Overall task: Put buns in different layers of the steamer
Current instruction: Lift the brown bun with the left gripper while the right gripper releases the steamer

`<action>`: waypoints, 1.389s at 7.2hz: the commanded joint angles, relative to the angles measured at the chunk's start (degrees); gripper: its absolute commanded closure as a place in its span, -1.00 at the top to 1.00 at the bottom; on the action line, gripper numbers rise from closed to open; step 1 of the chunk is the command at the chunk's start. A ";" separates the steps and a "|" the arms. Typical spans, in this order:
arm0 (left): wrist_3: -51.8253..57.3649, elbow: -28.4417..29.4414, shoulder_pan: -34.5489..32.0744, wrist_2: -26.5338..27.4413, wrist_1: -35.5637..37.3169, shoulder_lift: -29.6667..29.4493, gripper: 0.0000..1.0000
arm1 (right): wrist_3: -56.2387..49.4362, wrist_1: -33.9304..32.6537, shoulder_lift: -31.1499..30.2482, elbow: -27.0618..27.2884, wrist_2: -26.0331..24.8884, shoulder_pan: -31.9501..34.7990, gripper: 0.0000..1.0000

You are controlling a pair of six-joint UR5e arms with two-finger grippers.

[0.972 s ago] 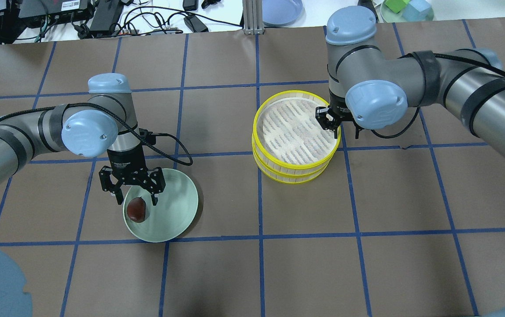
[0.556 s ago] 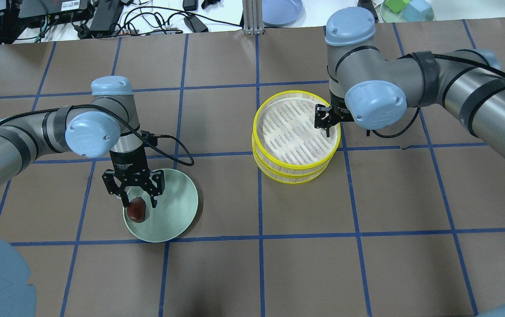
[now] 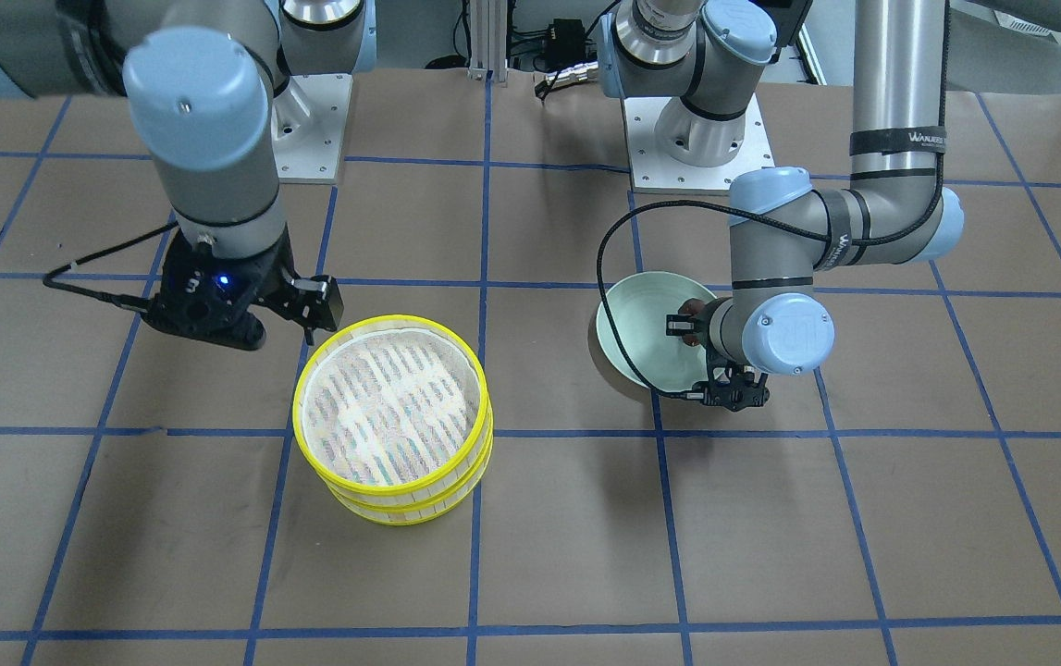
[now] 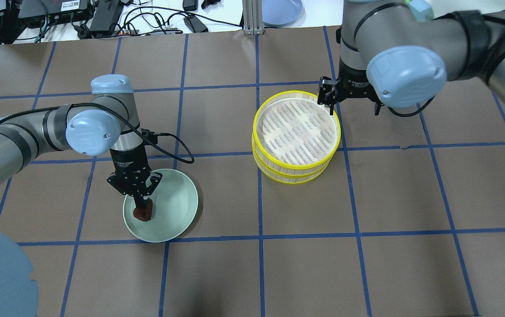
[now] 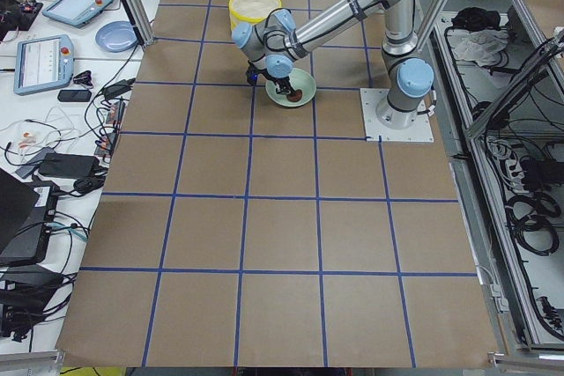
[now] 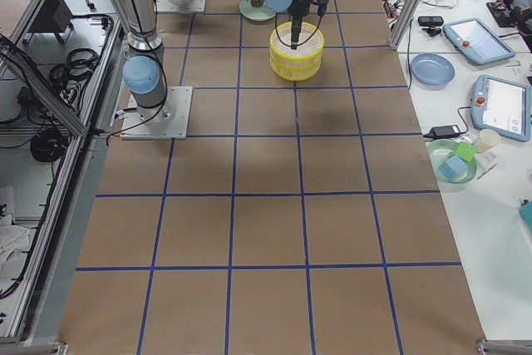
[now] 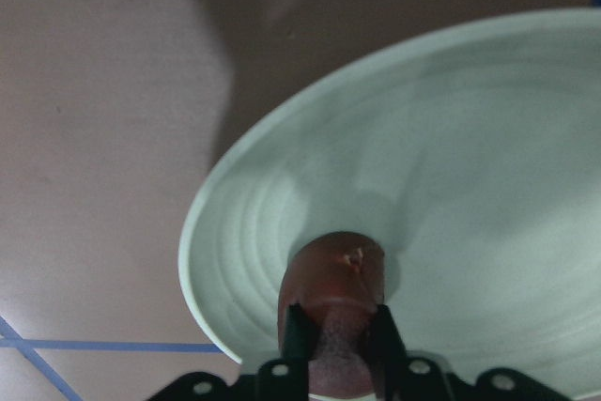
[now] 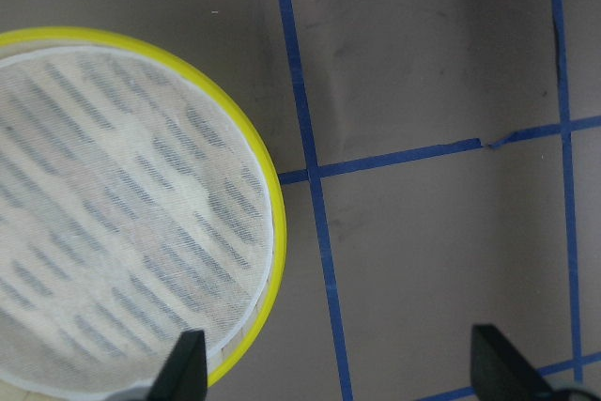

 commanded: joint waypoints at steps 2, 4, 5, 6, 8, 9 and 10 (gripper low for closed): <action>-0.77 10.41 -1.92 -4.97 -2.02 4.09 -1.00 | -0.08 11.35 -7.10 -6.74 5.00 -0.12 1.00; -7.76 16.32 -3.06 -9.37 -2.04 5.33 -1.00 | -0.17 10.50 -10.34 -1.32 5.00 -0.03 1.00; -11.72 18.78 -4.98 -13.39 -1.78 6.38 -1.00 | -0.17 10.40 -10.36 -1.11 5.01 -0.64 1.00; -17.42 19.67 -7.09 -16.31 1.27 6.57 -1.00 | -0.17 9.53 -10.28 -1.11 4.92 -0.73 1.00; -27.54 19.68 -10.44 -24.29 10.48 5.61 -1.00 | -0.17 9.43 -10.27 -0.93 4.92 -0.82 1.00; -31.85 19.59 -10.71 -30.51 13.40 5.17 -1.00 | -0.17 9.43 -10.27 -0.85 4.92 -0.82 1.00; -35.28 19.24 -11.32 -33.01 17.60 4.29 -1.00 | -0.17 9.52 -10.27 -0.85 4.92 -0.82 1.00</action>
